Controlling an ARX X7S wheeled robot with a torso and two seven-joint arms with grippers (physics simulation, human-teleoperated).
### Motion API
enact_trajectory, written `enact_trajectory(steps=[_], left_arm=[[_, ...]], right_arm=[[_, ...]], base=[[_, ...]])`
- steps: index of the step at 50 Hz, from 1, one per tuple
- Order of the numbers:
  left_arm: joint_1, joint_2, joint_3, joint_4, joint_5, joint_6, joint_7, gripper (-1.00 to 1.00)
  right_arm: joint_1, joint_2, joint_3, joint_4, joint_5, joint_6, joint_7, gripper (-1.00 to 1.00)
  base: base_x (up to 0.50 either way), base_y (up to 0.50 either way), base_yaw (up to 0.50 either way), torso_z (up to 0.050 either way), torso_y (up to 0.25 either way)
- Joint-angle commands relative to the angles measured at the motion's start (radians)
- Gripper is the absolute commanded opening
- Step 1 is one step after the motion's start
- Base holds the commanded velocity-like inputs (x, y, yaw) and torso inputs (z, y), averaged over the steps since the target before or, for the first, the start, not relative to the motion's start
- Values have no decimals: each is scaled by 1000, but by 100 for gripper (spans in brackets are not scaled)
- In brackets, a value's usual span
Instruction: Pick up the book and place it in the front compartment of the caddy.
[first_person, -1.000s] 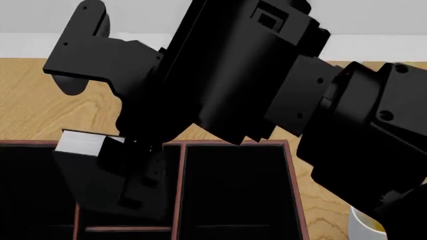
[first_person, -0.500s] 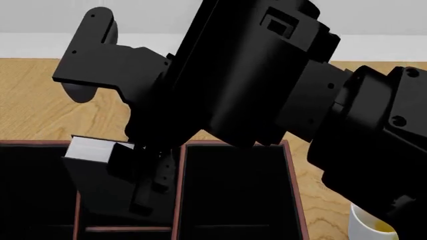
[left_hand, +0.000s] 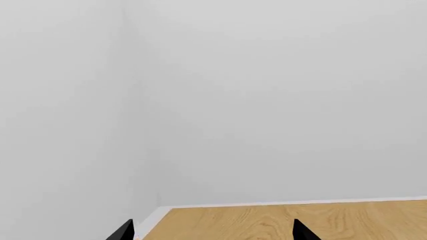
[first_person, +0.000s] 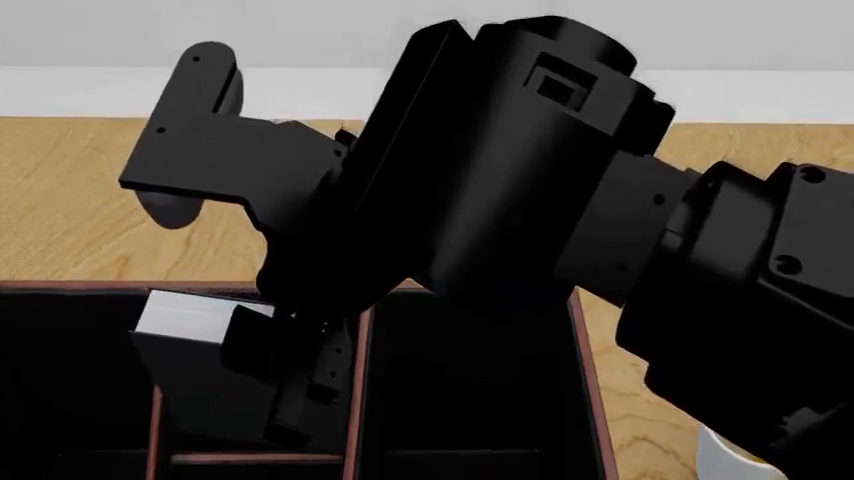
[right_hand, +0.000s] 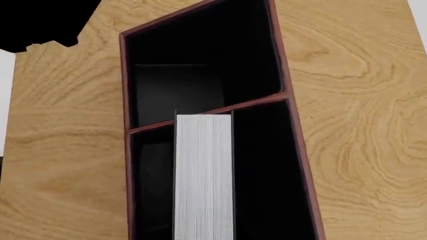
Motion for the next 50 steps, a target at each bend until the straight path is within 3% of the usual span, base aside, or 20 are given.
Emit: enact_trajectory(steps=[1,28,50], left_arm=[[2,-4,1,-3,-4,5,-6,100],[12,-12,13,-16,-2,27,-14,100],[14,-20,8,-20,-11,34,-22,100]], right_arm=[[-37,10,-83,21,-95,-35,1,-100],[-88,-3,-196,125,-232,-112,26,-100],[-167,-60,-316,281,-452,-311,136,-100]], base=[[0,0,-3,0,0],[1,-1,-3,0,0],[1,-2,-5,-1,0]])
